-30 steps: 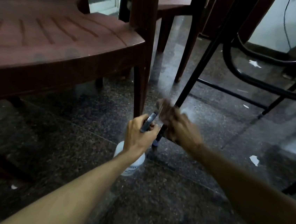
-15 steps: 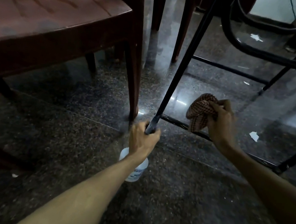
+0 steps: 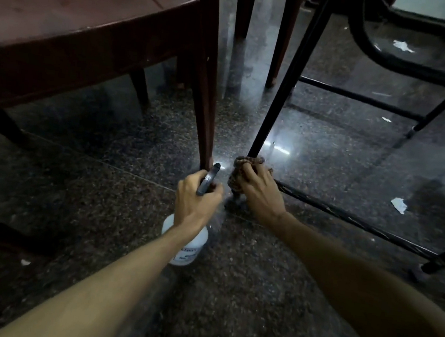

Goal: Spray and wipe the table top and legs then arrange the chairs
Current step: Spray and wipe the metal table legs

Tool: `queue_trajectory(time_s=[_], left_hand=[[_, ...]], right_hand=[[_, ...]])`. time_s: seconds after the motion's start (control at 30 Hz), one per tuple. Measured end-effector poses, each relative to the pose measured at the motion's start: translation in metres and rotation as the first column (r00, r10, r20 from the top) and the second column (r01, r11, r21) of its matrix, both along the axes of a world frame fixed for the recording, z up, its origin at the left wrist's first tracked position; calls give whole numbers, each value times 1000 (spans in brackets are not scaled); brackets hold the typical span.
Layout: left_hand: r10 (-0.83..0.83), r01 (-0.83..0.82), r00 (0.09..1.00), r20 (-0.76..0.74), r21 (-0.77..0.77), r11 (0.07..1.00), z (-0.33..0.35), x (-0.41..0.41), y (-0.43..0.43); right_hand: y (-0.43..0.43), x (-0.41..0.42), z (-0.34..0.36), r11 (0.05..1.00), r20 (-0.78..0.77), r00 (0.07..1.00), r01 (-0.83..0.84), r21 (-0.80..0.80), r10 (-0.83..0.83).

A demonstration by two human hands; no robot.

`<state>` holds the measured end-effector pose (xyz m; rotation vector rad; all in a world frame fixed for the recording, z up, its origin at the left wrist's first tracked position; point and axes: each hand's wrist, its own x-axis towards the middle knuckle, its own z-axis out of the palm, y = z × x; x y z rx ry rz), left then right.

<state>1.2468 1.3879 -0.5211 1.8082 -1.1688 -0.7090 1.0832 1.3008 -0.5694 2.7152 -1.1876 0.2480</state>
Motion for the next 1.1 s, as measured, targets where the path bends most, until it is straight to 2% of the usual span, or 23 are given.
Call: queue_trajectory(time_s=[0.07,0.13,0.23,0.3,0.4,0.47,0.6,0.67,0.7,0.77,0.83,0.97,1.03,1.1], left_hand=[[5,-4,1000,17,-13,1000,-1,5,-2],[21,-21,999,25,-17,1000,-1,8,-1],[13,-12,1000,14,-39,999,6,13,2],[11,-10,1000,29,-44,999,6,13,0],[-20,20,1000,24,-34,999,2,5,-3],[-30,30,999,15,-18,999,-2,-3,-3],[-4,3,999,-36,-6,1000,-6,-15,-5],[-14,15,1000,-26,38,999,-12,-23,-6],[-5,5,1000,-5,76,997,-12,-27,-4],[7,-10,1000,22,137,990,-13,-35,-3],[8,-10,1000,11,149,989,-13,-40,-5],[-1,-3,1000,26,140,990,-6,-47,-10],[-1,-4,999,45,117,993,-5,-49,-11],[-5,3,1000,20,87,996,-7,-46,-11]], right_hand=[[-3,-3,-7,1000,-76,997,6,-18,-8],[3,-12,-9,998,-89,994,53,-38,-56],[13,-34,-9,986,55,987,156,-51,-154],[12,-15,-1,979,106,975,201,-22,-198],[10,18,-1,999,-18,999,34,32,-34],[15,7,-13,993,-57,998,33,110,-27],[34,-53,-15,994,125,986,107,33,-110],[41,-61,-2,975,401,889,212,70,-222],[39,-60,10,952,532,795,298,75,-291],[30,-62,23,909,630,675,394,134,-385],[19,-70,29,890,642,633,414,193,-434],[5,-70,32,873,621,622,418,250,-476],[-1,-62,34,847,649,554,433,309,-520],[-12,-50,34,800,684,436,451,395,-584]])
